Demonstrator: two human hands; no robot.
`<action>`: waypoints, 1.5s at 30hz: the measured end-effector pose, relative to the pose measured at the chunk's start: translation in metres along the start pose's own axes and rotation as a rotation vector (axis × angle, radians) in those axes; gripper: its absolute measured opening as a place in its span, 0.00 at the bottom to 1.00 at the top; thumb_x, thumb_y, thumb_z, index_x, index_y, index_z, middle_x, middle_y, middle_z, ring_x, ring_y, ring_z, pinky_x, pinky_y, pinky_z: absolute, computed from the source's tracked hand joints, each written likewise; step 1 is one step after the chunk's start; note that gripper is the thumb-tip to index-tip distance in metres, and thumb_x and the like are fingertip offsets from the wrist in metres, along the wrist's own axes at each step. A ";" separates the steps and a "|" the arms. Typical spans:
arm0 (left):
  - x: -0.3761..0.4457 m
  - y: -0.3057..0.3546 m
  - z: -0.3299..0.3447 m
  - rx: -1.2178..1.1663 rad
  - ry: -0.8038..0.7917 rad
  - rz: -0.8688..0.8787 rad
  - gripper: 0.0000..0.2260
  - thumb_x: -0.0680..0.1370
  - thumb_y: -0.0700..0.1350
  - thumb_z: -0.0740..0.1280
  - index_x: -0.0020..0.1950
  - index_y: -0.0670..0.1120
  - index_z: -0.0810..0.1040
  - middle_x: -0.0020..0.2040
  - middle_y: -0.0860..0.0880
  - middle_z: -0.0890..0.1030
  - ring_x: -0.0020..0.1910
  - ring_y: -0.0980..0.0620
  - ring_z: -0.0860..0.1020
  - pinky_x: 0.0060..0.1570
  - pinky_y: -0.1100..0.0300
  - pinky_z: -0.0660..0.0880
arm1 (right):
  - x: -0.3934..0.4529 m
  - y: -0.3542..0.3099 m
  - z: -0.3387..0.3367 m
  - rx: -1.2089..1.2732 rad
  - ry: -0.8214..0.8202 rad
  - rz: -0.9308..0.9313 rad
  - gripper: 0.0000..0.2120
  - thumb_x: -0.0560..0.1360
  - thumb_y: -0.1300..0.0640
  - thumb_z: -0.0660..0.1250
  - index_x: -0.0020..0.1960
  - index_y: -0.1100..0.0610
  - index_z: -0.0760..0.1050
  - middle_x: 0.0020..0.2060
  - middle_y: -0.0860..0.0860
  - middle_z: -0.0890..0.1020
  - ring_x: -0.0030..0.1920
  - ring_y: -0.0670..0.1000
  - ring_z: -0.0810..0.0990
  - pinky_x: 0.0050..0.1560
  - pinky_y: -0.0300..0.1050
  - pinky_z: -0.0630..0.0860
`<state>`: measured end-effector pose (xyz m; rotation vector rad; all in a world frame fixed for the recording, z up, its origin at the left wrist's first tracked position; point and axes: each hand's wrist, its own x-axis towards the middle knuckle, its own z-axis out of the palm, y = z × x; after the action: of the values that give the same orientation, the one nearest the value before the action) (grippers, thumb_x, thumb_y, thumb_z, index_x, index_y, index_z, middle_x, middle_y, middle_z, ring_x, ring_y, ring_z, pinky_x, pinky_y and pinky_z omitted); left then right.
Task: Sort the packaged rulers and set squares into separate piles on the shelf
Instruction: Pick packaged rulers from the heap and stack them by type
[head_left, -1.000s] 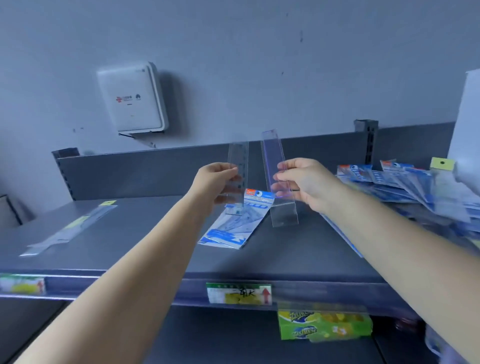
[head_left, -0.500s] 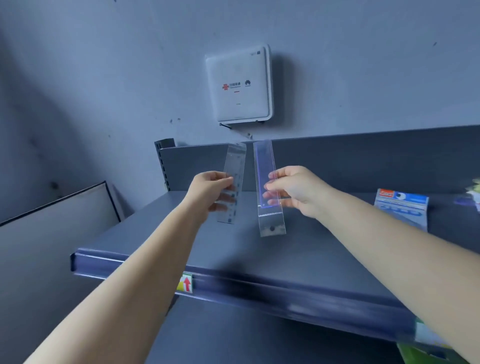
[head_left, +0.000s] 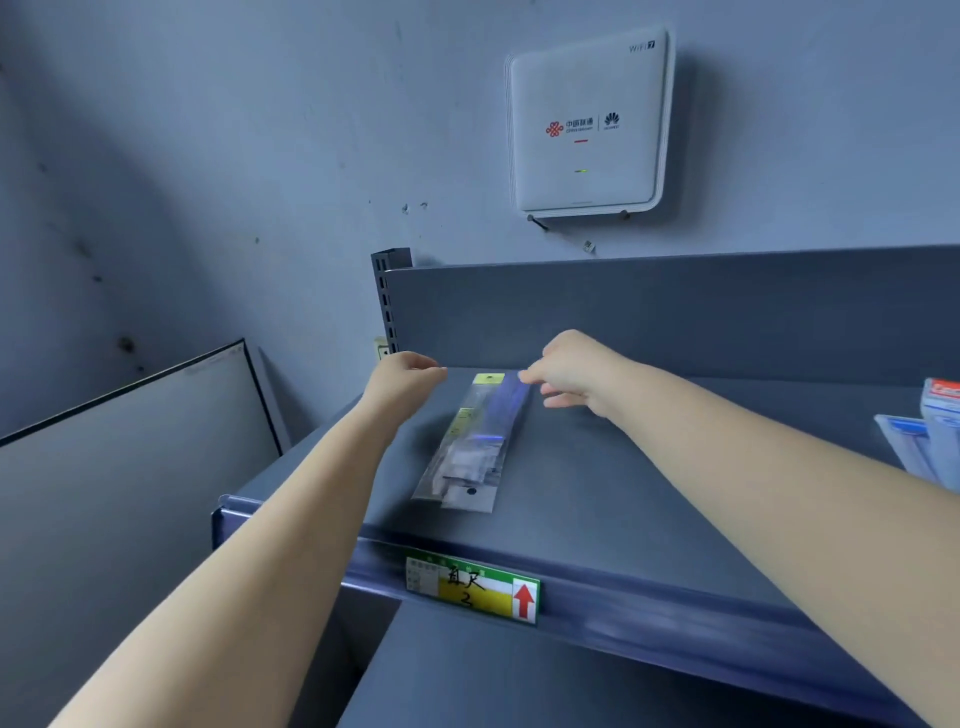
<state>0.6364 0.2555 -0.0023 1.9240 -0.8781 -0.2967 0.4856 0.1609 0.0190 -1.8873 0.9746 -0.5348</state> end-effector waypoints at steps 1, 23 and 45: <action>0.001 -0.001 0.001 0.030 -0.004 0.018 0.06 0.77 0.43 0.63 0.53 0.44 0.77 0.46 0.46 0.76 0.44 0.48 0.73 0.39 0.60 0.68 | 0.001 0.003 -0.003 -0.156 0.036 -0.036 0.17 0.75 0.63 0.65 0.62 0.66 0.71 0.59 0.60 0.75 0.60 0.58 0.77 0.60 0.52 0.76; -0.123 0.188 0.245 0.804 -0.097 0.811 0.14 0.78 0.48 0.59 0.62 0.46 0.71 0.59 0.48 0.76 0.59 0.45 0.72 0.51 0.56 0.65 | -0.135 0.147 -0.260 -1.378 0.499 -0.151 0.12 0.77 0.55 0.58 0.60 0.55 0.68 0.55 0.51 0.73 0.57 0.54 0.72 0.45 0.46 0.63; -0.259 0.333 0.479 0.621 -0.360 0.936 0.15 0.79 0.53 0.60 0.62 0.47 0.72 0.59 0.49 0.76 0.58 0.47 0.73 0.51 0.55 0.73 | -0.254 0.313 -0.512 -0.791 0.648 0.266 0.21 0.77 0.44 0.61 0.61 0.59 0.72 0.61 0.55 0.75 0.59 0.56 0.74 0.55 0.48 0.73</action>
<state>0.0436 0.0190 -0.0020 1.7619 -2.1835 0.2369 -0.1479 0.0106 0.0022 -2.2359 2.0655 -0.6766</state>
